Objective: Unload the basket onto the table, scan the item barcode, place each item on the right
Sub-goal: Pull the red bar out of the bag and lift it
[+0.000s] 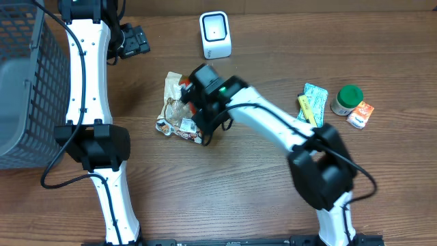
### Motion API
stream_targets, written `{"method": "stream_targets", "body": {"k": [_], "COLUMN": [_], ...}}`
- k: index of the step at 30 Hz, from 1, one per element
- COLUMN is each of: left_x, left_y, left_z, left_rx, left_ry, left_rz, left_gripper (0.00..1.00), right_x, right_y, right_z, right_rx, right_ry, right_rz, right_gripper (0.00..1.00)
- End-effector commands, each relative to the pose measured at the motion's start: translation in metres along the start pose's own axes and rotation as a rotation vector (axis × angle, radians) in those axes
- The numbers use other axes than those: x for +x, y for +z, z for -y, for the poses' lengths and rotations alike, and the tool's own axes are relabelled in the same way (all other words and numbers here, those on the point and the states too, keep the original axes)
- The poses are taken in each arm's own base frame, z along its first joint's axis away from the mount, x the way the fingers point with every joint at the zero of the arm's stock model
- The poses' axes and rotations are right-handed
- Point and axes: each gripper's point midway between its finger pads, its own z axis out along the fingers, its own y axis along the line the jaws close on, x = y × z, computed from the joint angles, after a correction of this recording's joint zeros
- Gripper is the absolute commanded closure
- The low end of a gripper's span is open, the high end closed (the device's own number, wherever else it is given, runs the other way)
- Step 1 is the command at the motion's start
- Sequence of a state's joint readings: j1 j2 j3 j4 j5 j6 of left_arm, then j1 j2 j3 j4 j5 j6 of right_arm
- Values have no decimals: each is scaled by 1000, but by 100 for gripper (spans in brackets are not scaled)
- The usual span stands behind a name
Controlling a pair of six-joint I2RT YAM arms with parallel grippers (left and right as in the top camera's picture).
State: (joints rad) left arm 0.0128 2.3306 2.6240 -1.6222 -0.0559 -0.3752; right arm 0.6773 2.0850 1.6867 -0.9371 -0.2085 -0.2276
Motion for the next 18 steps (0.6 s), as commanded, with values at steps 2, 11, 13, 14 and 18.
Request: {"method": "stream_targets", "body": {"k": [2,11,13,14,18], "left_x": [1,1,1,1,1], "left_y": [3,3,3,3,3], "left_z": [4,4,4,4,4], "left_rx": [4,4,4,4,4], "left_ry": [-7,-8,-8,-8,-8], "left_rz": [-5,-5,-5,-5,-5], "left_gripper": [0,0,0,0,0], "right_x": [-24,11,23,30,58], "right_y": [-86,-143,-151,-154,-161], "right_z": [-7,13,13,13,9], "right_rx": [-95,-316,-375,-393,-442], "right_ry": [-189,-259,-296,-319,-451], "right_rz": [190,280,295,294,263], "right_gripper": [96,96,96,96,96]}}
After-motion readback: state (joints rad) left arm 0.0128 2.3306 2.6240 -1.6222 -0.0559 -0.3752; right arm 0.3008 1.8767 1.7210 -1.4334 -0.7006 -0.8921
